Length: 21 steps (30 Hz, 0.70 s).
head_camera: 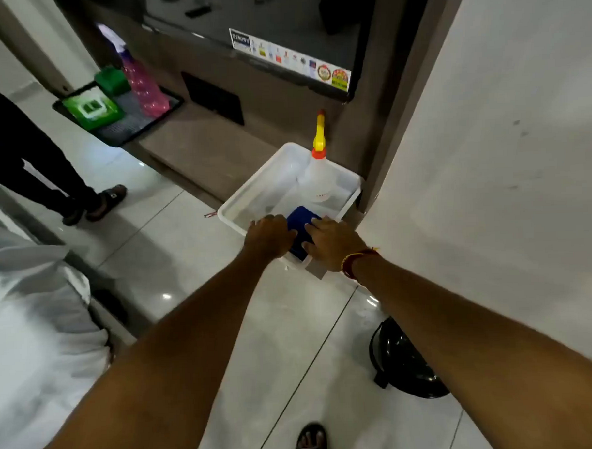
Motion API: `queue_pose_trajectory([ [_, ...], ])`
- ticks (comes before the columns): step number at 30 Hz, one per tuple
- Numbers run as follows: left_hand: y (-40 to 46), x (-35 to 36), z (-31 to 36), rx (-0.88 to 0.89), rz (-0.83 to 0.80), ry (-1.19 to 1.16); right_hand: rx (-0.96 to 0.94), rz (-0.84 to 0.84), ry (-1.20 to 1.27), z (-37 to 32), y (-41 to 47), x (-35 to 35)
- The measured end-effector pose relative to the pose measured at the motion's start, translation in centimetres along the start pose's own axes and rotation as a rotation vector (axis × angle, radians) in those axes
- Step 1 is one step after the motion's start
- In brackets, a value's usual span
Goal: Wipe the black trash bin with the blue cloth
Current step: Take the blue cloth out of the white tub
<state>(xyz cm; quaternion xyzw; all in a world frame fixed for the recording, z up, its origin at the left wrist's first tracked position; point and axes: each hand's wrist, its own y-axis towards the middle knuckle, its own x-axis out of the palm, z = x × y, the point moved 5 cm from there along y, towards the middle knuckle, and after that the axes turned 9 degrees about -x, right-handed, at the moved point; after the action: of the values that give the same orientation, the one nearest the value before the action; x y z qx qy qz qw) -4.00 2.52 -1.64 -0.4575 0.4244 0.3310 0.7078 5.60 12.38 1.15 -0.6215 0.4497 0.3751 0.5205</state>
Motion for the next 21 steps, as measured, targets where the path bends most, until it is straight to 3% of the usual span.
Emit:
queue_pose_trajectory([
  [7, 2.7, 1.3, 0.9, -0.134, -0.013, -0.018, -0.040, 0.044, -0.029, 0.5, 0.8, 2.8],
  [11, 3.5, 0.1, 1.7, -0.197, 0.015, -0.147, -0.046, 0.098, 0.071, 1.5, 0.6, 2.3],
  [17, -1.0, -4.8, 5.9, -0.170, 0.295, -0.622, -0.019, 0.491, 0.344, 2.8, -1.7, -1.6],
  [21, -6.3, -4.0, 11.2, -0.110, 0.363, -0.827, 0.049, 0.651, 0.324, 5.5, -6.5, -2.2],
])
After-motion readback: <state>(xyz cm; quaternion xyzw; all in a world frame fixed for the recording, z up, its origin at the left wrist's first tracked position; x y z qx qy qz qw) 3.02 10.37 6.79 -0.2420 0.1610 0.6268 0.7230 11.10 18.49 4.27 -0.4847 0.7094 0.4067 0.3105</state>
